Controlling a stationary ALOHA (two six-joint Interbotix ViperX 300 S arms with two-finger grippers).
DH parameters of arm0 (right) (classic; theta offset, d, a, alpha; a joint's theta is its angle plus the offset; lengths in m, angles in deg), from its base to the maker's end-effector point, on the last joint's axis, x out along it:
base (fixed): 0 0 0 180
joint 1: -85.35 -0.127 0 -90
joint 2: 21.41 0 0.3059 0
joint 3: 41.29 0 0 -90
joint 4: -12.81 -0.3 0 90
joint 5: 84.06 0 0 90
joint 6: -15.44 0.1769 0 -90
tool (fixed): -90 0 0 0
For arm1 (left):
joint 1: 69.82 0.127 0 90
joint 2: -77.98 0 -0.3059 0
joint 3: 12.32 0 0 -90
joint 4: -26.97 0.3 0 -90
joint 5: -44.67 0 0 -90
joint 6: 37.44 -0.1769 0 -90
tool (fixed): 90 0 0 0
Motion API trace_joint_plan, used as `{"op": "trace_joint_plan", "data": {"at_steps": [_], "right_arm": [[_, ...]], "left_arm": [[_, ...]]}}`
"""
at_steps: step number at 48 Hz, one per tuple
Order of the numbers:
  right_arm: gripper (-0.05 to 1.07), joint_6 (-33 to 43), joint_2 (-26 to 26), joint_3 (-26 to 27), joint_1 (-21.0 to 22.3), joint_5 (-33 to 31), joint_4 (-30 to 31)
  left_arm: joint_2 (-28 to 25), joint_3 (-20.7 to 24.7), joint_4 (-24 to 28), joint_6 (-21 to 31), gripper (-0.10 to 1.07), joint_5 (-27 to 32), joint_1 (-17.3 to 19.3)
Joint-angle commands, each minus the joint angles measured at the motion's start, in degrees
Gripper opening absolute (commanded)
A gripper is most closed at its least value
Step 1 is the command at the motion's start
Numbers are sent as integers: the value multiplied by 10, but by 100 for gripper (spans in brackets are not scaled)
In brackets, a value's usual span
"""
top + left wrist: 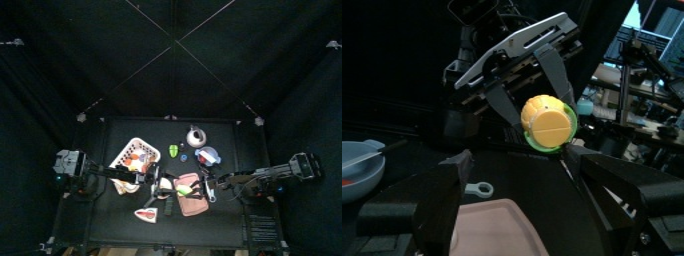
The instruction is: Peel corn husk
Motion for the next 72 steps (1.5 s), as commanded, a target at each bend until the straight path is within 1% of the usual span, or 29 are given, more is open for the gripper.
{"op": "trace_joint_plan", "data": {"at_steps": [1, 15, 28, 39, 45, 54, 62, 67, 72], "right_arm": [[58, -3, 11, 11, 4, 6, 2], [58, -3, 13, 11, 6, 14, 9], [58, -3, 13, 8, 7, 19, 10], [58, -3, 8, 7, 6, 24, 10], [58, -2, 4, 6, 7, 24, 10], [58, -2, -2, 6, 7, 24, 10], [58, -1, -4, 5, 6, 24, 9], [58, -1, -6, 4, 3, 24, 9], [58, -1, -7, 0, 3, 24, 6]], "left_arm": [[-2, 17, -6, -1, 104, -7, 0], [-19, 30, -4, -6, 104, -23, 4], [-33, 38, -3, -6, 104, -56, 4], [-40, 44, -5, -6, 102, -67, 5], [-43, 46, -5, -6, 96, -69, 6], [-45, 49, -8, -6, 79, -69, 6], [-46, 48, -26, -6, 65, -70, 6], [-46, 47, -33, -6, 59, -70, 6], [-46, 47, -33, -6, 56, -70, 6]]}}
